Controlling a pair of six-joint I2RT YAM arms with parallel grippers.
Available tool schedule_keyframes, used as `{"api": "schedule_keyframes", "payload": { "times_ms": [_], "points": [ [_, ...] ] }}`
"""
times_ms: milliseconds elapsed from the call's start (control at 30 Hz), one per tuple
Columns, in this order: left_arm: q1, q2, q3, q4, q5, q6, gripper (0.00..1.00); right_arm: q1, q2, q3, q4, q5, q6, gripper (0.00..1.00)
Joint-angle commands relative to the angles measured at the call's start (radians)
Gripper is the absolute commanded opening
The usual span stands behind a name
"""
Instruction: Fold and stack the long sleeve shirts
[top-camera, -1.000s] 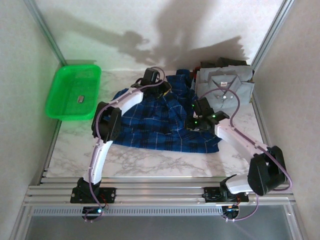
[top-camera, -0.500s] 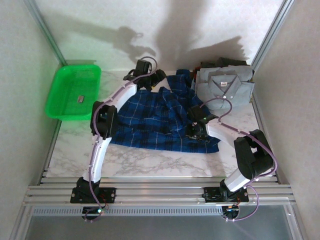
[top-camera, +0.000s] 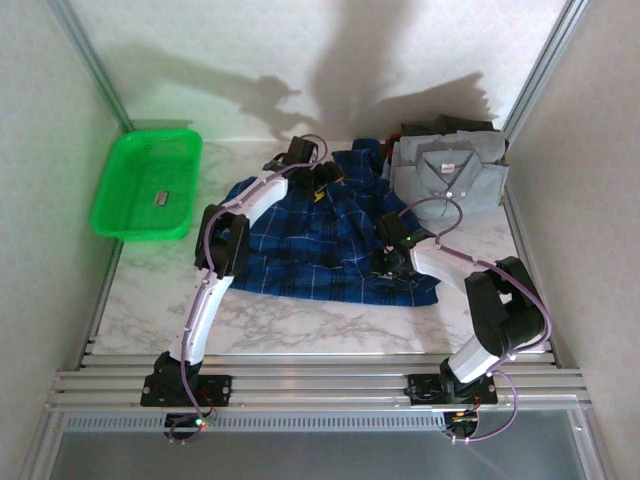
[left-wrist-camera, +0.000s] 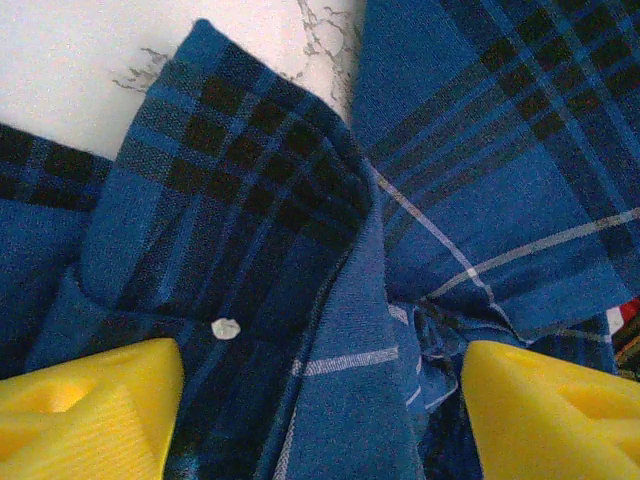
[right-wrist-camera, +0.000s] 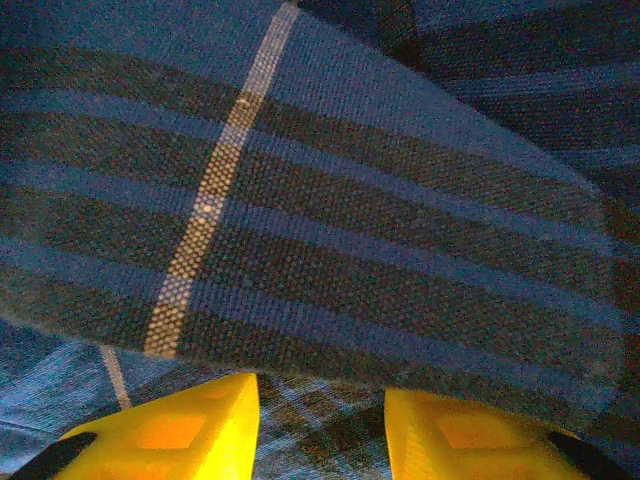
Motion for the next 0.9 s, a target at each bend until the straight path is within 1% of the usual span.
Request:
{"api": "schedule_keyframes", "payload": {
  "times_ms": [0, 67, 133, 200, 333, 600, 633, 767, 833, 867],
  "points": [
    [-0.002, 0.03, 0.028, -0.006, 0.023, -0.006, 0.65, -0.006, 0.013, 0.005, -0.005, -0.002, -0.021, 0.37],
    [-0.007, 0.022, 0.027, 0.031, 0.046, -0.001, 0.59, -0.006, 0.014, 0.007, -0.008, -0.003, -0.025, 0.37],
    [-0.014, 0.023, 0.032, 0.059, 0.069, -0.003, 0.57, -0.006, 0.016, 0.008, -0.008, -0.003, -0.026, 0.37],
    [-0.013, 0.031, 0.044, 0.049, 0.078, -0.004, 0.54, -0.005, 0.017, 0.01, -0.009, -0.004, -0.026, 0.37],
    [-0.014, 0.029, 0.044, 0.03, 0.089, 0.023, 0.45, -0.006, 0.013, 0.01, -0.011, -0.007, -0.029, 0.36],
    [-0.017, -0.017, 0.045, 0.043, 0.117, 0.086, 0.07, -0.01, 0.001, -0.006, -0.012, 0.007, -0.008, 0.36],
    [-0.021, -0.033, 0.044, 0.058, 0.123, 0.106, 0.06, -0.013, 0.001, -0.01, -0.011, 0.007, 0.007, 0.36],
    [-0.057, -0.124, 0.02, 0.107, 0.112, 0.246, 0.05, -0.037, 0.013, -0.016, -0.015, -0.004, 0.054, 0.35],
    [-0.076, -0.182, -0.04, 0.138, 0.098, 0.306, 0.05, -0.05, 0.021, -0.017, -0.021, -0.004, 0.076, 0.35],
    [-0.085, -0.223, -0.098, 0.178, 0.095, 0.328, 0.05, -0.06, 0.025, -0.018, -0.023, -0.001, 0.088, 0.35]
  ]
}}
